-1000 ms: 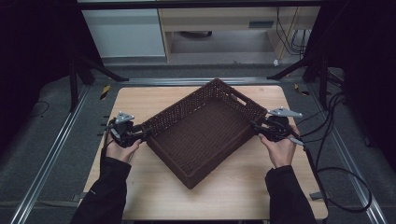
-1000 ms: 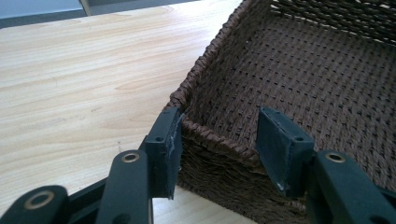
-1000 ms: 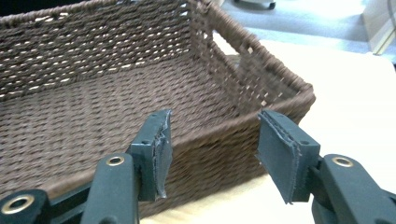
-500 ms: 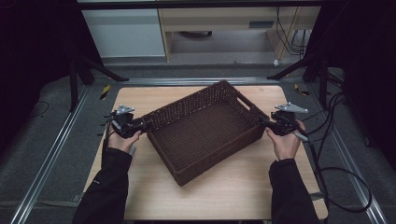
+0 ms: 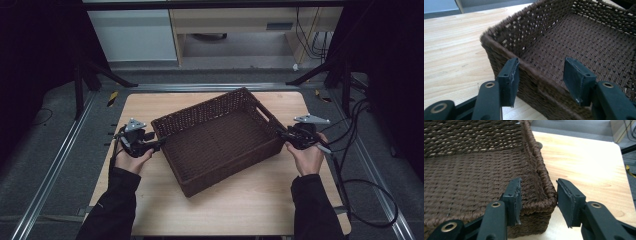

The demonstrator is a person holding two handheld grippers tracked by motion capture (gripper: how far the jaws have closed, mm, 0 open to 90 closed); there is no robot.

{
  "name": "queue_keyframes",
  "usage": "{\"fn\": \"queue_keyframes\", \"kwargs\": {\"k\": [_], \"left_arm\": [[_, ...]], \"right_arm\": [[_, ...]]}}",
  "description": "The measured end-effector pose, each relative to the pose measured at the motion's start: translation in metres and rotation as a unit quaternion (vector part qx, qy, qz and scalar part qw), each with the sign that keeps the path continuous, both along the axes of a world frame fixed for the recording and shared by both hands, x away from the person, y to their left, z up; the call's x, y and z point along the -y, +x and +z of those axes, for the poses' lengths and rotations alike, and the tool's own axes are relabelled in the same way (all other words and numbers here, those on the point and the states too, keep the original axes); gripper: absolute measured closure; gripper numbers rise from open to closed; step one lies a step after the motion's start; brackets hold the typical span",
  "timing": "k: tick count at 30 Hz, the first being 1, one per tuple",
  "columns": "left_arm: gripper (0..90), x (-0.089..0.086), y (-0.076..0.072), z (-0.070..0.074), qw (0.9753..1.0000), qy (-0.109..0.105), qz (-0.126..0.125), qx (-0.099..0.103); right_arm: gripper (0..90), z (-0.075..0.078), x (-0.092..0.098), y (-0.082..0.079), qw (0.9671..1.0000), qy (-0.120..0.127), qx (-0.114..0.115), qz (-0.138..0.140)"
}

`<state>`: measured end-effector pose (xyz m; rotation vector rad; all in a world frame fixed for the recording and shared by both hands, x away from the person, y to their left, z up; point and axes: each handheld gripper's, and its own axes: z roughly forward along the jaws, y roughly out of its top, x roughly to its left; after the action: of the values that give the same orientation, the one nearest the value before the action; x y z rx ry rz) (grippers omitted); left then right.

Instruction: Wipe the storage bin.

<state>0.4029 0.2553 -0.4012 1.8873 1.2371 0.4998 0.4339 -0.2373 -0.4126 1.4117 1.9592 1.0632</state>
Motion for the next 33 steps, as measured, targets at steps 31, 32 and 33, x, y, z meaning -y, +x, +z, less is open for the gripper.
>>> {"fn": "queue_keyframes", "kwargs": {"k": [31,32,33], "left_arm": [[52.8,0.006,-0.007,-0.014,0.9994,0.026,-0.022,-0.012],[53.2,0.005,-0.005,-0.014,0.9993,0.022,-0.024,-0.018],[53.9,0.005,-0.003,-0.015,0.9993,0.021,-0.024,-0.019]], "right_arm": [[75.2,0.001,-0.010,-0.025,0.9975,-0.025,-0.023,0.063],[73.6,0.002,-0.010,-0.024,0.9975,-0.023,-0.021,0.063],[72.4,0.003,-0.010,-0.023,0.9978,-0.019,-0.013,0.062]]}}
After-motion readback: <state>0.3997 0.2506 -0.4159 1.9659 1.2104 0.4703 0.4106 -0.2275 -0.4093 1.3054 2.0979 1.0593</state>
